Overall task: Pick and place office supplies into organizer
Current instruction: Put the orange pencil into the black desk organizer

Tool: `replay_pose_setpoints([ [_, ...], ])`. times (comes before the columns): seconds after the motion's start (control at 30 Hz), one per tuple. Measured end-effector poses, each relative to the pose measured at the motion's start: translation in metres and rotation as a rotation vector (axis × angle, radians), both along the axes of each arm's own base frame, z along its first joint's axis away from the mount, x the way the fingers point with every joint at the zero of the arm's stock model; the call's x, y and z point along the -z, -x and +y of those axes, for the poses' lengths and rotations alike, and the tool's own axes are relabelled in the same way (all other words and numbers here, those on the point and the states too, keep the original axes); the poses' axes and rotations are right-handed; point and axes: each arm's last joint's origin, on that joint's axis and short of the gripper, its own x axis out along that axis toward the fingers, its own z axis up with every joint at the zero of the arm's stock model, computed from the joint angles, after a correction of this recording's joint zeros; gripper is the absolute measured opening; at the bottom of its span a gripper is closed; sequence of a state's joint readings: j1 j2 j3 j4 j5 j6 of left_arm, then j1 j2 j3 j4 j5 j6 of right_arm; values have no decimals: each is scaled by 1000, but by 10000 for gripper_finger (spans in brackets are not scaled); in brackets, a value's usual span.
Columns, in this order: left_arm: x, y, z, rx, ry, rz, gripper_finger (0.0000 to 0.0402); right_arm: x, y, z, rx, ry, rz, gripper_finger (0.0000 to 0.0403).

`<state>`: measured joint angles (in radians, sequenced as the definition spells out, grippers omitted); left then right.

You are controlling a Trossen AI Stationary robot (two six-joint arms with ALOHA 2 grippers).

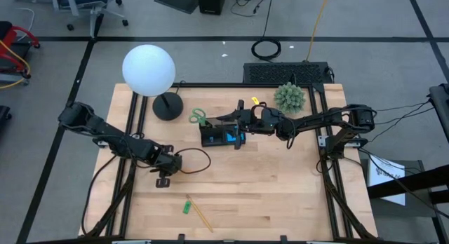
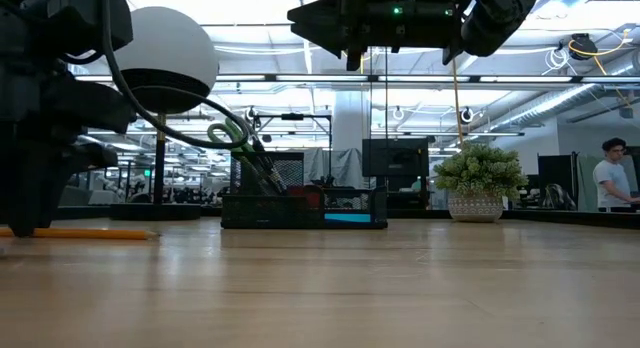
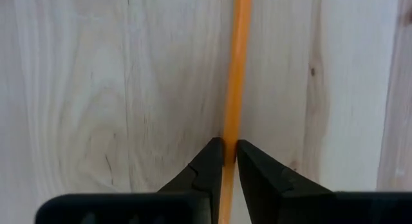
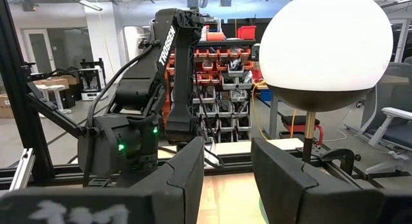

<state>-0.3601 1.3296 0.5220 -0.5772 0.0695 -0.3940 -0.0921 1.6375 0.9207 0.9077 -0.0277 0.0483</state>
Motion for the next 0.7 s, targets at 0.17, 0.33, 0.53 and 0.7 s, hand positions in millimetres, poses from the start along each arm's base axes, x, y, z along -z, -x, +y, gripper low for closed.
replay_pose_setpoints([
  [0.17,2,0,1,-41,13,41,56,0,0,0,0,0,0,118],
  [0.33,6,-2,0,-23,11,69,56,0,0,0,0,0,0,118],
  [0.53,5,-2,1,-17,39,72,56,0,0,0,0,0,0,118],
  [0.7,4,-3,1,-13,50,83,56,0,0,0,0,0,0,118],
])
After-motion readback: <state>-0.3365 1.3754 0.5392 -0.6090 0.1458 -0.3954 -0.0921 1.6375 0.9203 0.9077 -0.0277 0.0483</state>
